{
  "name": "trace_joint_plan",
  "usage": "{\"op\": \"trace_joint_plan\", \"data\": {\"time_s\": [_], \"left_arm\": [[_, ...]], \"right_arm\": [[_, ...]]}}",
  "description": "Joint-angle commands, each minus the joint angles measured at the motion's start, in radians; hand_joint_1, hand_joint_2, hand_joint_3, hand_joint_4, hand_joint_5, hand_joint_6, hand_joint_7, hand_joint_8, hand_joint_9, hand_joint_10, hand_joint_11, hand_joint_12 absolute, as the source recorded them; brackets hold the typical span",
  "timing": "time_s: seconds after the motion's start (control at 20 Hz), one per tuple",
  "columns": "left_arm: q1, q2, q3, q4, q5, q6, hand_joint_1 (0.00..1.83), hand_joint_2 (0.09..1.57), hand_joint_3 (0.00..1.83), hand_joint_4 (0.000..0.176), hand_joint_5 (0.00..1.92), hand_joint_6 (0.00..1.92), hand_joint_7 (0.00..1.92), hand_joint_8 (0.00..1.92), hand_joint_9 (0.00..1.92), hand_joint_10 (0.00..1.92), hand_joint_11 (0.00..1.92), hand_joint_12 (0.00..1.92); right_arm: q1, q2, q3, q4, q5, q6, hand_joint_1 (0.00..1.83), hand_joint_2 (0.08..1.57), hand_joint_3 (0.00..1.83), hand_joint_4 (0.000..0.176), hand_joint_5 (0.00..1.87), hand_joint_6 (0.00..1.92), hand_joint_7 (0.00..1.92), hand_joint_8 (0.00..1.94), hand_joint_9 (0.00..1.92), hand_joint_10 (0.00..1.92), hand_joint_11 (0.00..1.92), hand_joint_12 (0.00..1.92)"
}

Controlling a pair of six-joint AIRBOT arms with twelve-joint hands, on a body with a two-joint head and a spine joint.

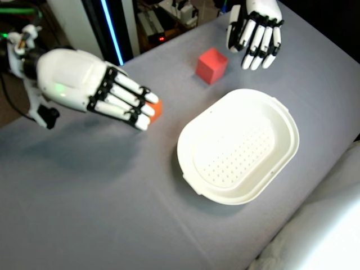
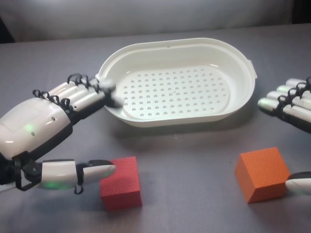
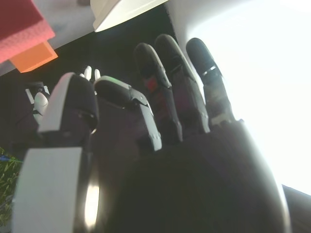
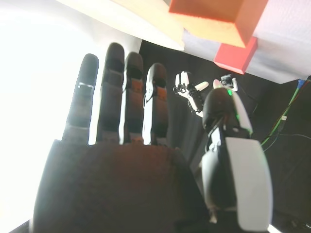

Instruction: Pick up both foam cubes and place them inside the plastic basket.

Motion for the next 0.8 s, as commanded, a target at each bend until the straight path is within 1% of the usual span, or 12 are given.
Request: {"op": "trace_joint_plan", "data": {"time_s": [0.0,0.05,0.1,0.15,0.2,0.3,0.45,0.55,0.6,0.65,0.7,0.75], "left_arm": [[-0.006,0.000,0.002,-0.013,-0.123,-0.003,0.45,1.05,0.03,0.063,0.00,0.00,0.00,0.00,0.00,0.00,0.00,0.00],[-0.006,-0.001,0.003,-0.013,-0.123,-0.003,0.45,1.06,0.03,0.062,0.00,0.00,0.00,0.00,0.00,0.00,0.00,0.00],[-0.006,-0.003,0.004,-0.014,-0.121,-0.004,0.45,1.06,0.02,0.066,0.00,0.00,0.00,0.00,0.00,0.00,0.00,0.00],[-0.006,-0.004,0.003,-0.013,-0.122,-0.007,0.46,1.06,0.02,0.079,0.00,0.00,0.00,0.00,0.00,0.00,0.00,0.00],[-0.005,-0.005,0.001,-0.008,-0.121,-0.012,0.46,1.06,0.02,0.076,0.00,0.00,0.00,0.00,0.00,0.00,0.00,0.00],[0.003,-0.011,-0.001,0.004,-0.110,-0.029,0.51,1.05,0.01,0.060,0.00,0.00,0.00,0.00,0.00,0.00,0.00,0.00],[0.016,-0.030,0.004,0.017,-0.064,-0.051,0.52,1.03,0.00,0.056,0.00,0.00,0.00,0.00,0.00,0.00,0.00,0.00],[0.019,-0.051,0.013,0.030,-0.034,-0.072,0.60,1.00,0.00,0.056,0.00,0.00,0.00,0.00,0.00,0.00,0.02,0.01],[0.020,-0.059,0.016,0.039,-0.022,-0.079,0.64,0.94,0.05,0.078,0.00,0.00,0.00,0.00,0.00,0.00,0.00,0.25],[0.020,-0.067,0.020,0.046,-0.009,-0.087,0.66,0.93,0.03,0.072,0.00,0.00,0.00,0.00,0.00,0.00,0.00,0.51],[0.020,-0.076,0.025,0.053,0.006,-0.094,0.71,0.91,0.01,0.062,0.00,0.00,0.00,0.00,0.05,0.02,0.00,0.76],[0.019,-0.085,0.030,0.058,0.019,-0.102,0.75,0.89,0.00,0.066,0.00,0.00,0.00,0.00,0.08,0.03,0.00,0.86]], "right_arm": [[0.012,0.001,0.005,0.007,0.116,0.001,0.43,1.15,0.03,0.000,0.00,0.00,0.00,0.00,0.00,0.00,0.00,0.00],[0.012,0.001,0.005,0.008,0.116,0.001,0.42,1.15,0.02,0.000,0.00,0.00,0.00,0.00,0.00,0.00,0.00,0.00],[0.012,0.001,0.005,0.008,0.116,0.001,0.40,1.15,0.02,0.000,0.00,0.00,0.00,0.00,0.00,0.00,0.00,0.00],[0.012,0.000,0.005,0.008,0.116,0.001,0.39,1.15,0.02,0.000,0.00,0.00,0.00,0.00,0.00,0.00,0.00,0.00],[0.012,-0.001,0.005,0.008,0.116,0.001,0.39,1.15,0.01,0.000,0.00,0.00,0.00,0.00,0.00,0.00,0.00,0.00],[0.011,-0.009,0.005,0.006,0.105,0.001,0.37,1.14,0.01,0.000,0.00,0.00,0.00,0.00,0.00,0.00,0.00,0.00],[0.012,-0.035,0.019,0.006,0.066,0.002,0.51,1.10,0.00,0.000,0.00,0.00,0.00,0.00,0.00,0.00,0.00,0.00],[0.026,-0.068,0.047,0.008,0.017,0.021,0.58,1.06,0.00,0.000,0.00,0.00,0.00,0.00,0.00,0.00,0.00,0.00],[0.036,-0.084,0.062,0.008,-0.008,0.029,0.63,1.04,0.00,0.000,0.00,0.00,0.00,0.00,0.00,0.00,0.00,0.00],[0.044,-0.098,0.071,0.008,-0.028,0.030,0.65,1.02,0.00,0.000,0.00,0.00,0.00,0.00,0.00,0.00,0.00,0.00],[0.054,-0.114,0.083,0.008,-0.050,0.030,0.66,1.02,0.00,0.000,0.00,0.00,0.00,0.00,0.00,0.00,0.00,0.00],[0.063,-0.128,0.095,0.008,-0.074,0.030,0.67,1.01,0.00,0.000,0.00,0.00,0.00,0.00,0.00,0.00,0.00,0.00]]}}
